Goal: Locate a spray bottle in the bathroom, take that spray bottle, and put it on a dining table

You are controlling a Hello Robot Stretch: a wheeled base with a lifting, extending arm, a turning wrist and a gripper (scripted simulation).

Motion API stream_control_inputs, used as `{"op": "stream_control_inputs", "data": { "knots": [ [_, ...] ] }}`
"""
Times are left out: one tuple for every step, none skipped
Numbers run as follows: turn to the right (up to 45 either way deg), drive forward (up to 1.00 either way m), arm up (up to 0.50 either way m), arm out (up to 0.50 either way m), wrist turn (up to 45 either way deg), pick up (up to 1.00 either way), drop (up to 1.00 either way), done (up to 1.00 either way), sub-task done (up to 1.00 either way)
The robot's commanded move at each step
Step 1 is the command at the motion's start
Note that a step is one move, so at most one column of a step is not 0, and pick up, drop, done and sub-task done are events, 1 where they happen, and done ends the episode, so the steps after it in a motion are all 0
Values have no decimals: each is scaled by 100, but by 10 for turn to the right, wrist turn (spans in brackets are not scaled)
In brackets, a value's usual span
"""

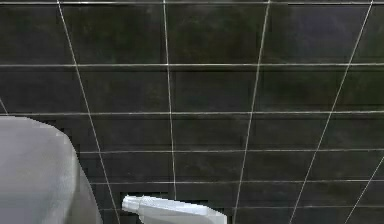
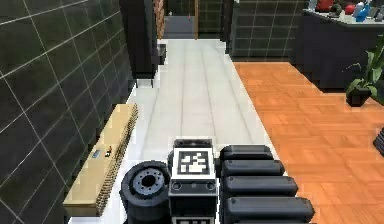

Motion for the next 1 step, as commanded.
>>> {"op": "stream_control_inputs", "data": {
  "knots": [
    [0, 35, 0, 0, 0, 0, 0, 0, 0]
  ]
}}
